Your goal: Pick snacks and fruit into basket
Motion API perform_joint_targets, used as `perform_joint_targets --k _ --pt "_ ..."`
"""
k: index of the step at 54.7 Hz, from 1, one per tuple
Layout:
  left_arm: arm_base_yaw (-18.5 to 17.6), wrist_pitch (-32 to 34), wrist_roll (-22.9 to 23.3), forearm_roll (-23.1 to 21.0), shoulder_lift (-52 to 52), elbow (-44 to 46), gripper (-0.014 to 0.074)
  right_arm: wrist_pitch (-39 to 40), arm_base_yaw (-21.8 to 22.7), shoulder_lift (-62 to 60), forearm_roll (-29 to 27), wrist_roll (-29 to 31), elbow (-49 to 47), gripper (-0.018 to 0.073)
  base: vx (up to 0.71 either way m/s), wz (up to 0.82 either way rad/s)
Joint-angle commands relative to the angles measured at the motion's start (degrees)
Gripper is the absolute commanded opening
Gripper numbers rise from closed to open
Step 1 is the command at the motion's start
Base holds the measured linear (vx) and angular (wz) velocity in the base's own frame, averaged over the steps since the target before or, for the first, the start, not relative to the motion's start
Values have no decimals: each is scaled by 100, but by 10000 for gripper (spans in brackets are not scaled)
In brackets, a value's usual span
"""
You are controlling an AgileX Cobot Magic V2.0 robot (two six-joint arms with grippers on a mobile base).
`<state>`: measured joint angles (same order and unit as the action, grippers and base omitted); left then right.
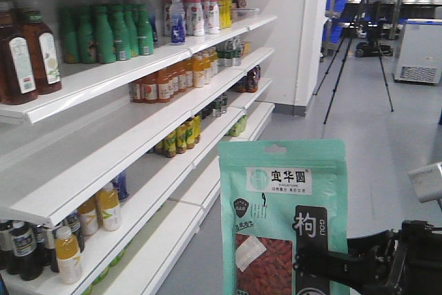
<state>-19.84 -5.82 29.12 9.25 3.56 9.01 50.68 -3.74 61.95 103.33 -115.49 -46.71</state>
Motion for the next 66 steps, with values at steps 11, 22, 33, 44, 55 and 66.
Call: perform_joint_targets --k 11,22,33,44,55,66 --pt "-22 552 -4 -18 61 181 3 -48 16 -115 -221 42 -180 -10 8 -43" --pt "-22 552 -4 -18 61 181 3 -48 16 -115 -227 40 -180 -10 10 -42" --pt "-22 552 -4 -18 61 181 3 -48 16 -115 -227 30 -180 -10 11 -41" --pt "-22 552 -4 -18 61 181 3 -48 16 -115 -227 30 -180 -10 11 -44" --pt "-22 552 -4 -18 61 181 3 -48 16 -115 -227 35 -180 -10 13 -49" --pt "-22 552 -4 -18 61 181 3 -48 16 -115 -227 35 -180 -10 14 -45"
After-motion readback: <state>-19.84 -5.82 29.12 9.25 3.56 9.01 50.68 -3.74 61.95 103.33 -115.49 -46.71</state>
